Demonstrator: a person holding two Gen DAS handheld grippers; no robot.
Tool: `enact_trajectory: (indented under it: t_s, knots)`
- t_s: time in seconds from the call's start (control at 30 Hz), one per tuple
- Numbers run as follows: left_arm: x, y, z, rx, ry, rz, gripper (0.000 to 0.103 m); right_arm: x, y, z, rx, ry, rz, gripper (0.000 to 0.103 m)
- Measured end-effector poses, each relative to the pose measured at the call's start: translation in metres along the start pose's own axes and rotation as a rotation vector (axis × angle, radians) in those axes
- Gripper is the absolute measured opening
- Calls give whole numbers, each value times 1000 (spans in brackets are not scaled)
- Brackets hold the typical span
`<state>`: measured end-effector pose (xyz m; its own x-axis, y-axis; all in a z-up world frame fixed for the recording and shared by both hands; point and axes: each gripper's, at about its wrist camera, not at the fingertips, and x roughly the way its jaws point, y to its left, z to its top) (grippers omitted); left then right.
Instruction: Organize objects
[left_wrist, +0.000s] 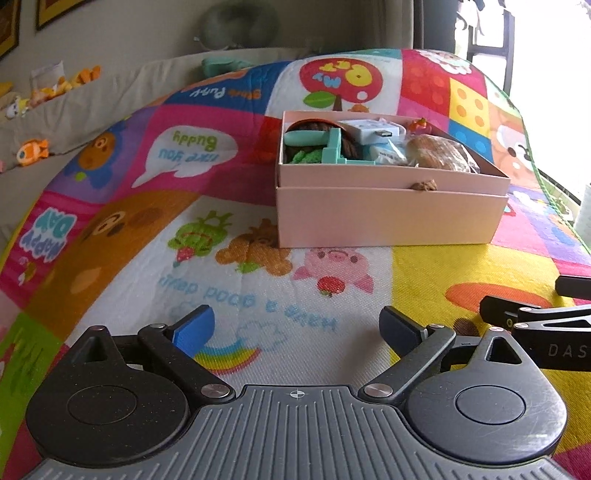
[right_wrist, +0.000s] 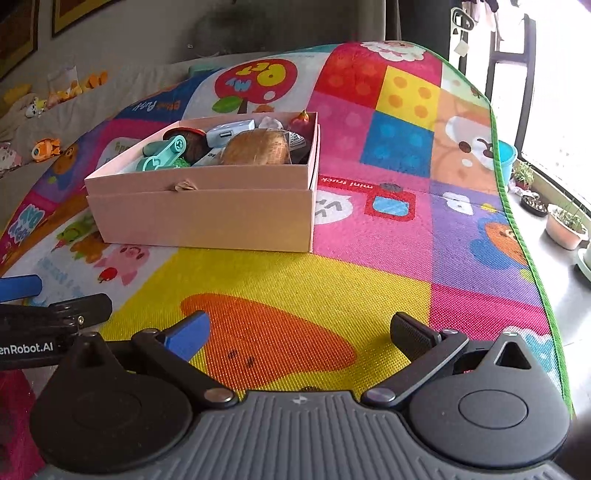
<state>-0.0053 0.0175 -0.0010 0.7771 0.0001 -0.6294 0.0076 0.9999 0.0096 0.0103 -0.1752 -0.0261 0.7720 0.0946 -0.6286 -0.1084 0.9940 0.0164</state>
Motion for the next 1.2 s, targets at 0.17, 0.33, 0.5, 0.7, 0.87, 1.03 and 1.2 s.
enact_trajectory:
  t_s: [0.17,0.33,0.5,0.7,0.87,1.03,1.2]
  knots:
    - [0,-2,0,12,1,9,98,0,0,0,0,0,0,103]
    - [0,0,-1,6,2,3,98,0,0,0,0,0,0,103]
    - [0,0,-1,4,1,1,98,1,0,0,0,0,0,103]
    - [0,1,-1,2,1,-1,98,1,0,1,0,0,0,103]
    - [0,0,-1,4,2,2,99,1,0,1,0,0,0,103]
    - [1,0,-1,3,2,1,99,1,0,1,0,0,0,103]
    - [1,1,-1,2,3,0,99,1,0,1,0,0,0,103]
